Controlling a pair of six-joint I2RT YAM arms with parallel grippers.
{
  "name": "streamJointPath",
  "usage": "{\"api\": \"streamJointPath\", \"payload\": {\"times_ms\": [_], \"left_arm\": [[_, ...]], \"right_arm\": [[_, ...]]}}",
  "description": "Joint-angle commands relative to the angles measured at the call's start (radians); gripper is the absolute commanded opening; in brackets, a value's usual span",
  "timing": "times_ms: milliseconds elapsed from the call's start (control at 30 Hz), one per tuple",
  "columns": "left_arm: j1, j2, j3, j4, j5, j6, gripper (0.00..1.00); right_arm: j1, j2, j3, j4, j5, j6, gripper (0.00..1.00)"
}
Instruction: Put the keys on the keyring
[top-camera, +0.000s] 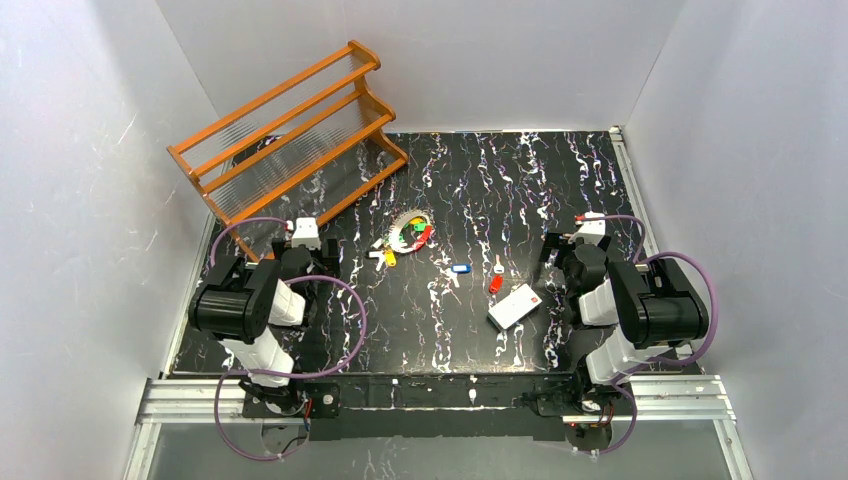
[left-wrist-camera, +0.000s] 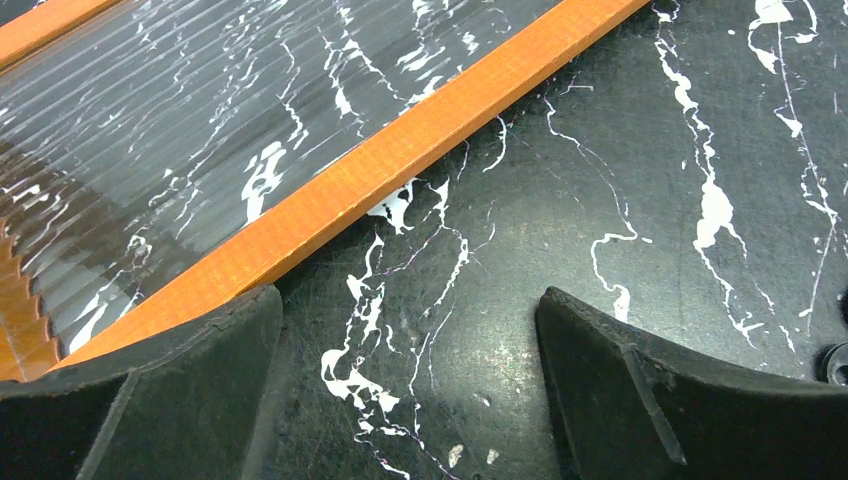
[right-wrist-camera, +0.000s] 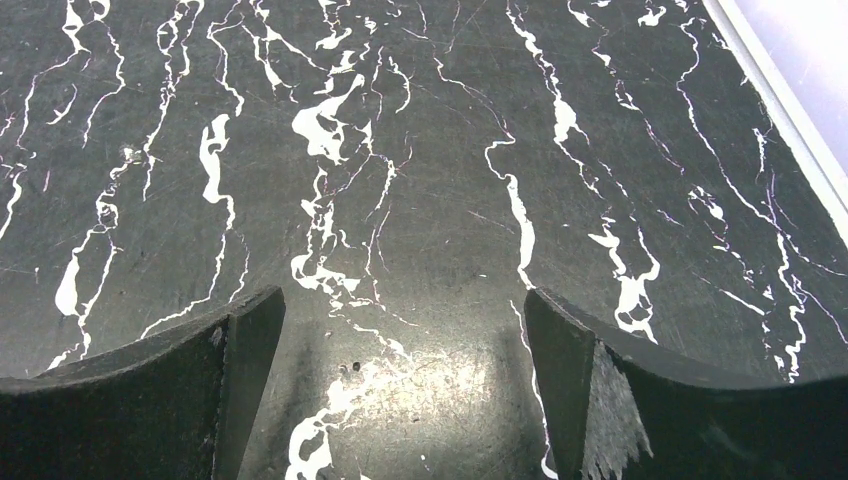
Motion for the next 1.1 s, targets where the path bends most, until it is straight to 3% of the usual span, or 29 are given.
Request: {"api": "streamJointPath", "payload": {"times_ms": [0, 300, 400, 500, 633, 833, 933, 1067], "left_arm": [[0.007, -0.003, 0.017, 0.000, -0.007, -0.011, 0.98], [0.007, -0.008, 0.019, -0.004, -0.047, -0.026, 0.98], [0.005, -0.142, 0.056, -0.189, -0.001, -0.002, 0.98], [0.005, -0.321, 0.195, -0.580, -0.054, -0.140, 0.98], [0.005, -0.411, 0.334, -0.860, -0.076, -0.334, 0.98], [0.005, -0.400, 0.376, -0.920, 0.178, -0.448, 0.98], [0.006, -0.347, 0.393, -0.874, 0.376, -0.492, 0.98], [0.005, -0.250, 0.476, -0.919, 0.547, -0.516, 0.83]], "right_arm": [[-0.012, -0.008, 0.028, 0.021, -0.017, 0.003, 0.99], [-0.014, -0.009, 0.020, 0.033, -0.016, 0.003, 0.99], [-0.014, -0.098, -0.005, 0.028, -0.017, -0.003, 0.99], [-0.013, -0.335, 0.079, -0.350, -0.054, 0.081, 0.99], [-0.015, -0.502, 0.266, -0.817, 0.091, 0.478, 0.99], [-0.015, -0.593, 0.359, -1.064, 0.116, 0.616, 0.99], [-0.014, -0.609, 0.316, -1.025, -0.002, 0.565, 0.99], [-0.014, -0.586, 0.281, -0.992, -0.177, 0.552, 0.99]]}}
